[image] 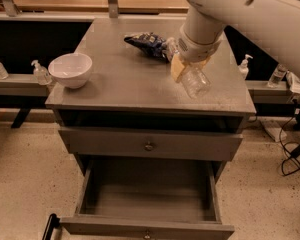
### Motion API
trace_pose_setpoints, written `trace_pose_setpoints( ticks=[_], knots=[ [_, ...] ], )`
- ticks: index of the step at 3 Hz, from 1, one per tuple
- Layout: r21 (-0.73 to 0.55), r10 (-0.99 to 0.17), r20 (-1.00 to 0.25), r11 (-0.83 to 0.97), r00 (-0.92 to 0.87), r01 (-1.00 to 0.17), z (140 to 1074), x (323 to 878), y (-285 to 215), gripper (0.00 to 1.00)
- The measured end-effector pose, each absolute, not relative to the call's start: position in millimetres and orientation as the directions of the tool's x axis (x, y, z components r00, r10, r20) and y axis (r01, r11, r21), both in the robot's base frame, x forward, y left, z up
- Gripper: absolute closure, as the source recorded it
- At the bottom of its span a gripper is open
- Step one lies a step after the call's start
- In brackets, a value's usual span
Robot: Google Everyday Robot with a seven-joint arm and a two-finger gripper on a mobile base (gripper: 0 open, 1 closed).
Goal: Place water bottle into middle drawer
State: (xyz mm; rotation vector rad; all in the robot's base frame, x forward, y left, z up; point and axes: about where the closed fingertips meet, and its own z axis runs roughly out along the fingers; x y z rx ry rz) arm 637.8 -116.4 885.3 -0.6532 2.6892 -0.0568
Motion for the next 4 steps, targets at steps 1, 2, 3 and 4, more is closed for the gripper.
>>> trace_pose_setpoints(
  ticks=[1, 2, 3, 4],
  knots=[
    [-0.199, -0.563, -0.419, 0.823, -0.713, -0.533, 913, 622, -97, 1.0],
    [-0.198, -0.558, -0.419, 0.826, -0.716, -0.527, 914, 624, -99, 1.0],
    [-0.176, -0.604, -0.415, 0.787, -0.681, -0.591, 909, 620, -94, 1.0],
    [-0.074, -0.659, -0.464, 0.694, -0.591, -0.716, 904, 607, -77, 1.0]
  ],
)
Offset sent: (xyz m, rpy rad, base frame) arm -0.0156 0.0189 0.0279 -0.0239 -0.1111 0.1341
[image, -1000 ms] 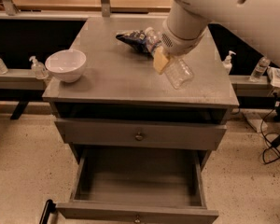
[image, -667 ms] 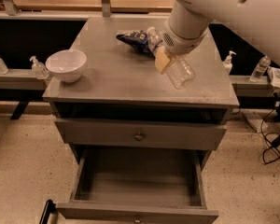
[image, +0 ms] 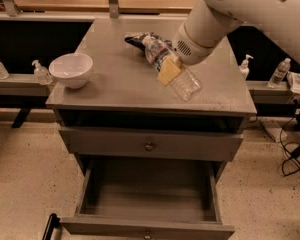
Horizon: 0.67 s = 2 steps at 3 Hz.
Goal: Place water bottle into middle drawer
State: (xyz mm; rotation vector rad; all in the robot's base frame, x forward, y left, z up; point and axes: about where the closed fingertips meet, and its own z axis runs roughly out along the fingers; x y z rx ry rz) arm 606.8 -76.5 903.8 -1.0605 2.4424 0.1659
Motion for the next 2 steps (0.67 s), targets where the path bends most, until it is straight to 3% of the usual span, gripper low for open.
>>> trace_pose_setpoints(
  ticks=[1, 2],
  knots=[
    [0.117, -0.683, -0.506, 0.551, -0.527, -0.826, 895, 563, -75, 1.0],
    [0.222, -0.719, -0.535, 0.388, -0.444, -0.895, 901, 517, -74, 1.0]
  ],
)
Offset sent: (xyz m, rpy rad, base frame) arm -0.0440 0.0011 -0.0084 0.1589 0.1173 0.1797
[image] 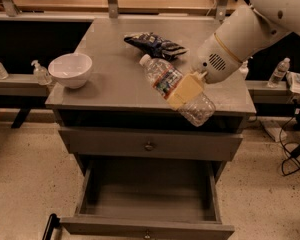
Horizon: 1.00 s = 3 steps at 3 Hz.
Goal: Place water bottle into middle drawer
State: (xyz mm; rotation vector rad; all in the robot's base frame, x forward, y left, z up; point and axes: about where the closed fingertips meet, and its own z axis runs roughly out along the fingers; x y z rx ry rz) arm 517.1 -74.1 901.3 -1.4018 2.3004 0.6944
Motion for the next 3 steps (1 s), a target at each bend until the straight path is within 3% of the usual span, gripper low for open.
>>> trace_pose_setpoints(
  ticks=[1, 2, 3],
  knots=[
    [0.201, -0.72, -0.573, 0.341, -0.393, -0.918, 900, 518, -68, 1.0],
    [0.147, -0.805, -0.56, 0.137, -0.197, -0.98, 864, 500, -76, 1.0],
    [0.08, -0.881, -0.473, -0.007, -0.032, -0.997, 822, 495, -103, 1.0]
  ],
)
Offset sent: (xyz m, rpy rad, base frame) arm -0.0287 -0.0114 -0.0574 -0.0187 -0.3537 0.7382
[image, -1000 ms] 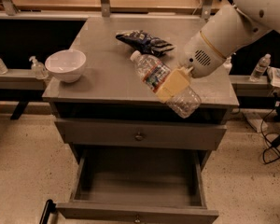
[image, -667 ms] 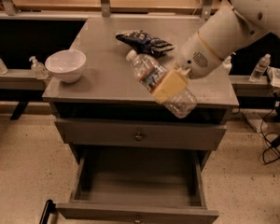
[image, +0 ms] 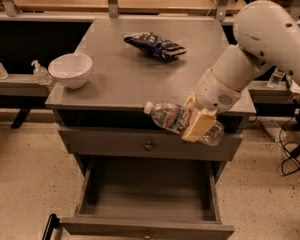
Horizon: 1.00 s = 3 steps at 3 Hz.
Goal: Place water bottle into middle drawer
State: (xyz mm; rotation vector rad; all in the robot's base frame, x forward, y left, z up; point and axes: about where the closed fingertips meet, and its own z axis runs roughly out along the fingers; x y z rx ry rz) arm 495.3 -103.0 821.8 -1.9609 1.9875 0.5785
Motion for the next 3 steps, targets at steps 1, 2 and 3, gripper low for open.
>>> trace_pose_setpoints(
  ticks=[1, 2, 3],
  knots=[
    [0.026, -0.885, -0.462, -0.084, 0.062, -0.996, 819, 499, -106, 1.0],
    [0.058, -0.879, -0.476, -0.033, 0.001, -0.998, 798, 500, -101, 1.0],
    [0.041, -0.86, -0.509, 0.003, -0.024, -0.999, 759, 485, -86, 1.0]
  ],
)
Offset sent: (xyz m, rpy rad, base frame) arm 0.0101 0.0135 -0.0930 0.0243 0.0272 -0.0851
